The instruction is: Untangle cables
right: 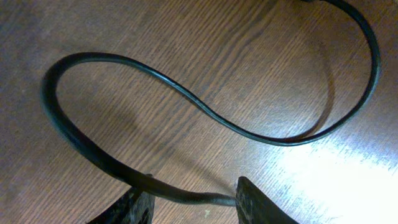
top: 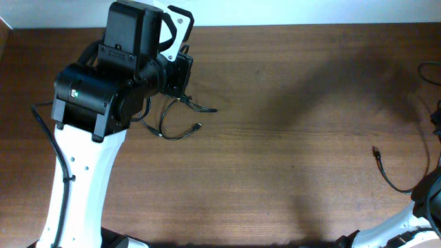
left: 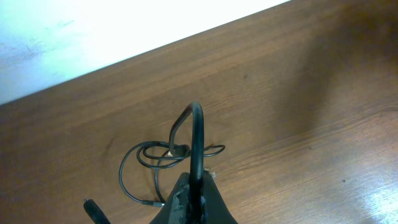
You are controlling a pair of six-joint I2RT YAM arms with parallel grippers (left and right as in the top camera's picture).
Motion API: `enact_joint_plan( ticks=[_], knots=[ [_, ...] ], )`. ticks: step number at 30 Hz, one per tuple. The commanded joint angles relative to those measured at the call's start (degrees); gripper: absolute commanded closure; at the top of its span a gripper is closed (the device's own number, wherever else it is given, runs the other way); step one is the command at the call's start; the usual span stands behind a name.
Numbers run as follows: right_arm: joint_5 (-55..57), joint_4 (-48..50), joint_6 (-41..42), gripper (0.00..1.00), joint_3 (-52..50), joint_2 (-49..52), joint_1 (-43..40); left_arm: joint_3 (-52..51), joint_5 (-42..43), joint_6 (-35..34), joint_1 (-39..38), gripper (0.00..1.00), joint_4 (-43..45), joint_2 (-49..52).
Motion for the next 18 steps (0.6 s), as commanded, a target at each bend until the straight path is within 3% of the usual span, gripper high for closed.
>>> enact_joint_plan(
  ticks=[1,3,5,7,10,13,14,15,18],
  knots=[
    [-1.03,0.44,0.46,0.59,-0.83,0.66,0.63,0.74,-0.85,0.74,-0.17,1.00,0.15,-1.01],
    [-1.03,1.09,0.48,0.57,-1.55,0.66,0.63,0.74,-0.85,0.74,-0.17,1.00,0.15,-0.98],
    [-1.25,3.23,0.55,0.50,-4.11,0.66,0.63,0.74,-0.85,0.74,-0.17,1.00,0.17,-0.98],
    [-3.76,5.18,0.66,0.59,-5.92,0.66,0.63,0.74,-0.85,0.74,-0.17,1.00,0.17,-0.98],
    [-18.10,8.07,-15.04,0.56,-6.67,0.66,0.63,0.74,-0.83,0.76,-0.17,1.00,0.13,-0.98],
    [-18.12,7.72,-22.23,0.55,-6.97,0.66,0.63,0.74,-0.83,0.98,-0.17,1.00,0.15,-0.98],
    [-17.42,7.76,-22.49,0.80,-7.10,0.66,0.63,0.74,-0.83,0.96,-0.17,1.00,0.15,-0.98],
    [-17.14,7.85,-22.36,0.89,-7.19,0.66,0.63,0.74,-0.83,0.96,-0.17,1.00,0.15,-0.98],
    [-17.14,8.24,-22.34,0.96,-7.23,0.66,0.70,0.74,-0.83,0.96,-0.17,1.00,0.11,-0.98]
  ],
)
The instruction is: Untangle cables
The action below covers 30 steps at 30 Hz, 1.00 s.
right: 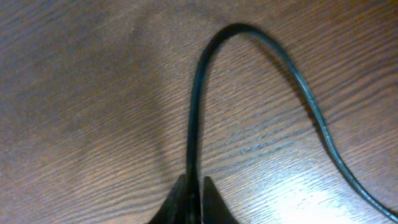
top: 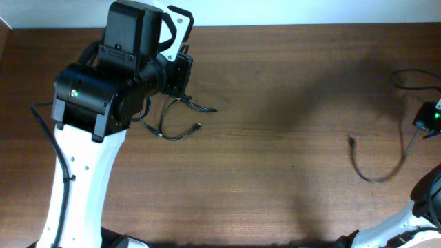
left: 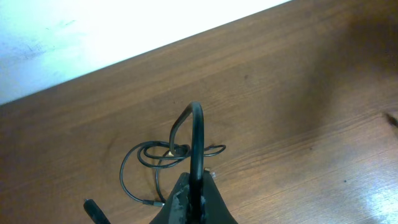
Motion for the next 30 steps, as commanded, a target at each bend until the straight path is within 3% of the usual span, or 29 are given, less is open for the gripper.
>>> enact_joint_plan(
  ticks=[1,7,16,19,26,30],
  knots=[
    [-0.79,0.50,-1.46,0.96,-0.59,0.57,0.35,0.74,-0.63,0.92,-0.17,1.00,0.13,-0.98],
    [-3.13,3.69,3.72,0.96,4.59,0.57,1.79,0.74,-0.63,0.90,-0.35,1.00,-0.37,-0.98],
    [5.38,-8.44,6.10,0.96,46.29,0.59,16.02,0.74,-0.66,0.90,-3.41,1.00,0.55,-0.76],
    [7.37,-6.32,6.34,0.96,47.08,3.08,19.61,0.74,-0.63,0.87,-3.43,1.00,-0.13,-0.31],
    [7.74,-17.33,9.09,0.96,47.08,26.18,20.22,0.74,-0.66,0.87,-5.55,1.00,-1.51,-0.28],
    [7.28,-18.86,6.45,0.96,47.06,32.13,18.95,0.74,-0.76,0.87,-6.93,1.00,-2.49,-0.28]
  ],
)
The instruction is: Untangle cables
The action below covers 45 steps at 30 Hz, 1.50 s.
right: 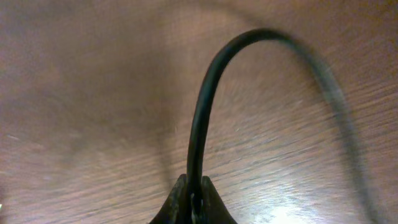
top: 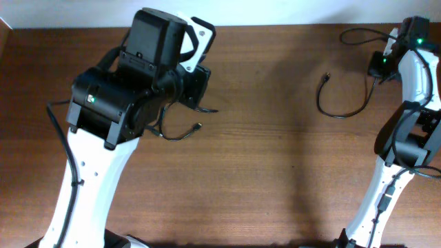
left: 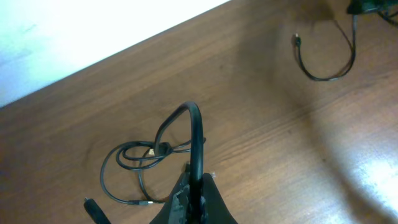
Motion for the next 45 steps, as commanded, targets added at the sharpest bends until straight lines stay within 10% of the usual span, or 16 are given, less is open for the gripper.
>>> enact_joint_plan(
  ticks=[1,8,15,27,28,29,45],
  knots=[
    [0.44,-1.68,-1.81,0.96,0.70,3.06,-1.75,0.74,-0.68,0.90,-0.76,1.00,-0.61,-0.28],
    [-4.46,-5.81,-0.33,0.96,5.81,6.54,-7.23,0.74,-1.05,0.85,-0.79,1.00,-0.50,-0.28],
    [-7.85,-19.37,-0.74,0.96,51.65,5.44,-5.70,0.74,-1.05,0.85,-0.79,1.00,-0.50,1.05],
    [-1.03,-12.81,-5.55,0.96,49.03,1.73,2.73,0.79,-14.34,-0.68,-9.64,1.00,-0.46,3.82],
    [-1.03,-12.85,-5.55,0.92,49.00,1.73,2.73,0.81,-14.47,-0.70,-9.75,1.00,-0.46,3.82],
    [-1.01,-12.68,-5.55,0.04,48.52,1.75,2.71,0.81,-14.40,-1.16,-9.73,1.00,-0.68,3.82],
    [-1.46,-14.03,-8.96,0.02,40.19,-10.23,11.93,5.79,-17.46,-1.84,-9.73,1.00,-1.44,2.64]
  ],
)
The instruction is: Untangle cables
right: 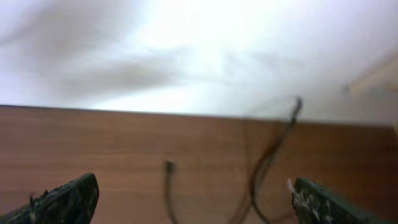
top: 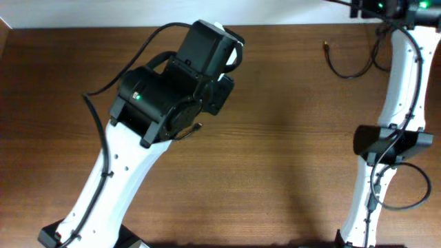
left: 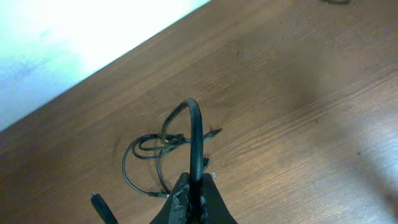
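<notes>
My left gripper [left: 194, 198] is shut on a black cable [left: 194, 134] that arches up from the jaws and drops into a small tangle of thin loops [left: 155, 149] on the brown table. A loose plug [left: 99, 204] lies left of the fingers. In the overhead view the left arm [top: 172, 96] covers most of that tangle. My right gripper [right: 193, 199] is open with its fingers [right: 68, 198] wide apart and nothing between them. A second black cable [top: 346, 67] lies beyond it by the table's far right edge, blurred in the right wrist view as a cable [right: 267, 158].
The table's far edge [top: 289, 26] meets a white wall just behind both cables. The right arm [top: 403, 76] stands tall along the right side, with its base [top: 386, 141] on the table.
My right gripper, shut on the second cable before, is now open, and that cable lies by the far right edge. The left arm has shifted right, still shut on its cable.
First my right gripper was open around a cable at the table's near right. It then was shut on it, later held it near the far right corner, and now has let it go there. The left gripper stayed shut on the tangled cable throughout.
</notes>
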You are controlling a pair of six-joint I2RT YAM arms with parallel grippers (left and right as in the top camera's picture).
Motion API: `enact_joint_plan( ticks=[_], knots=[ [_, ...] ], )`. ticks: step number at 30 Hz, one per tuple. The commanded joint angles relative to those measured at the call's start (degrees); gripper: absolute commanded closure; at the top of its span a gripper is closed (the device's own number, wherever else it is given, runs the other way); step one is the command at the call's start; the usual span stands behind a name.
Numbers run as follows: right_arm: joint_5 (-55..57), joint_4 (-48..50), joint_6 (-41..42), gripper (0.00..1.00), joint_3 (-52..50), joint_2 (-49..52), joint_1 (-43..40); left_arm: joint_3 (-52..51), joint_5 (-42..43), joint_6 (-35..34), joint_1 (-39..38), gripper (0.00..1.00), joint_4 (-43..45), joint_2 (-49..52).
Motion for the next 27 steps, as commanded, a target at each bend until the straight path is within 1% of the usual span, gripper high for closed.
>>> enact_joint_plan(
  ticks=[1,2,4,5,6,7,8,9,10,11,12,14,15,18,19,21,23,25,27],
  knots=[
    [0.70,-2.34,-0.70,0.01,0.52,-8.50,0.00,5.18,-6.51,1.57,-0.11,1.00,2.36,-1.46],
    [0.72,-3.58,-0.70,0.01,0.52,-9.01,-0.04,6.34,-11.04,3.80,-0.11,0.96,6.03,-1.46],
    [0.50,-5.75,-0.50,0.01,0.52,-9.18,0.39,6.97,-17.42,9.64,0.07,0.94,17.05,-1.57],
    [0.55,-6.60,-0.52,0.01,0.52,-9.18,1.14,6.97,-19.32,15.15,0.72,0.99,25.86,-1.57],
    [0.55,-6.73,-0.28,0.02,0.52,-9.20,1.73,6.95,-18.88,18.88,1.31,1.00,34.01,-1.55],
    [0.74,-6.84,-0.28,0.01,0.52,-9.46,2.32,6.95,-17.62,24.09,1.42,1.00,37.99,-1.55],
    [0.76,-7.21,-0.33,0.01,0.52,-9.86,2.67,6.95,-18.25,27.63,1.42,1.00,36.85,-1.57],
    [0.74,-7.54,-0.33,0.01,0.52,-10.14,2.67,4.37,-18.01,28.96,1.55,1.00,37.00,-2.93],
    [0.74,-7.93,-0.33,0.01,0.52,-10.40,2.64,0.79,-16.85,27.36,2.19,1.00,37.35,-4.61],
    [0.74,-8.20,-0.33,0.02,0.52,-10.62,2.64,-4.50,-14.51,27.32,3.26,1.00,38.71,-6.99],
    [0.70,-8.28,-0.31,0.01,0.52,-10.97,2.64,-13.42,-13.35,25.97,4.96,1.00,42.53,-11.13],
    [0.33,-8.50,-0.31,0.01,0.52,-11.50,2.64,-24.83,-12.04,25.88,6.97,1.00,47.76,-16.98],
    [-1.01,-8.96,-0.31,0.02,0.52,-11.69,2.64,-33.68,-12.13,26.14,8.26,1.00,52.52,-21.94],
    [-1.44,-12.04,-0.13,0.01,0.13,-11.67,3.80,-45.62,-11.67,26.12,9.29,1.00,59.01,-29.94],
    [-1.42,-13.38,-0.15,0.01,0.13,-11.67,4.79,-46.95,-11.30,26.05,9.25,1.00,59.28,-31.19],
    [-1.44,-15.80,-0.13,0.01,0.13,-11.67,8.13,-46.97,-12.57,19.74,9.18,1.00,55.49,-31.12],
    [-1.70,-18.32,-0.09,0.02,0.13,-11.67,12.66,-46.91,-12.00,15.23,8.96,1.00,52.09,-31.26],
    [-4.72,-20.94,0.00,0.01,0.13,-11.56,16.72,-46.53,-11.91,11.52,8.85,1.00,48.81,-31.30],
    [-5.05,-22.21,1.42,0.01,-0.09,-11.54,21.64,-43.50,-10.51,8.87,8.85,1.00,44.30,-31.30]
  ],
)
